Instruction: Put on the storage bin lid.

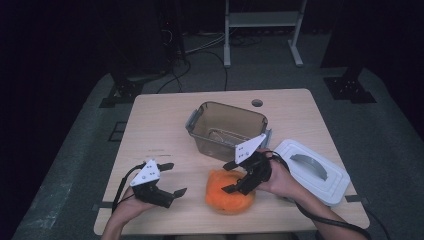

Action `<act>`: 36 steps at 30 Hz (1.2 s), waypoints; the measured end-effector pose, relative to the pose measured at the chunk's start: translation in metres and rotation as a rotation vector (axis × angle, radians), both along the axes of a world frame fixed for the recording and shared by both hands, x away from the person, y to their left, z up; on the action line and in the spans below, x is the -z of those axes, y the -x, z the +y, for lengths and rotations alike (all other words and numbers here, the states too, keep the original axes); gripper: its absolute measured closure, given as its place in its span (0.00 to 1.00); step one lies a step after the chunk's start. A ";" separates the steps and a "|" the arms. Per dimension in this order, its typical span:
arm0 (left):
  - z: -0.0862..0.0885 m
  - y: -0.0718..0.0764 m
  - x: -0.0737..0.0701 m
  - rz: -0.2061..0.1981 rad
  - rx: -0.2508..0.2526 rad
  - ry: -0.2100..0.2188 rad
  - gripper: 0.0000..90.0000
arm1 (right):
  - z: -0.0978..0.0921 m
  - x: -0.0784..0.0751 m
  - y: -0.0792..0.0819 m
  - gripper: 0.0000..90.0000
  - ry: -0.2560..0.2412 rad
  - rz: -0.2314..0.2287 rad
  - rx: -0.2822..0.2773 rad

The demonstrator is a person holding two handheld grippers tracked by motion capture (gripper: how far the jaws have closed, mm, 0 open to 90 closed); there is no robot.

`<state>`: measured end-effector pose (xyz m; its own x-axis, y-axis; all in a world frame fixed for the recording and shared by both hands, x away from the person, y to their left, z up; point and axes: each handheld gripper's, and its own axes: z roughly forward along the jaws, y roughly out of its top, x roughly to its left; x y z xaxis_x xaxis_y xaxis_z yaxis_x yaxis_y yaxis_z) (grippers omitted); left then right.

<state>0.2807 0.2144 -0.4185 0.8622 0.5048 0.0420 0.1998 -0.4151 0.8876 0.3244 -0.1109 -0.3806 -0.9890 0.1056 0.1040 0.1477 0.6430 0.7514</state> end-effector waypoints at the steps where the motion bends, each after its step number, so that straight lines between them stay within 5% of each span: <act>1: 0.000 0.000 0.000 -0.001 0.000 -0.003 0.08 | 0.001 0.002 -0.001 0.28 0.004 -0.001 0.001; 18: -0.001 -0.001 0.004 0.014 -0.005 -0.009 0.08 | 0.008 0.037 0.001 0.49 0.038 0.089 0.032; 36: 0.004 -0.004 0.008 0.022 -0.035 -0.007 0.08 | 0.017 0.037 0.009 0.71 0.092 0.105 0.020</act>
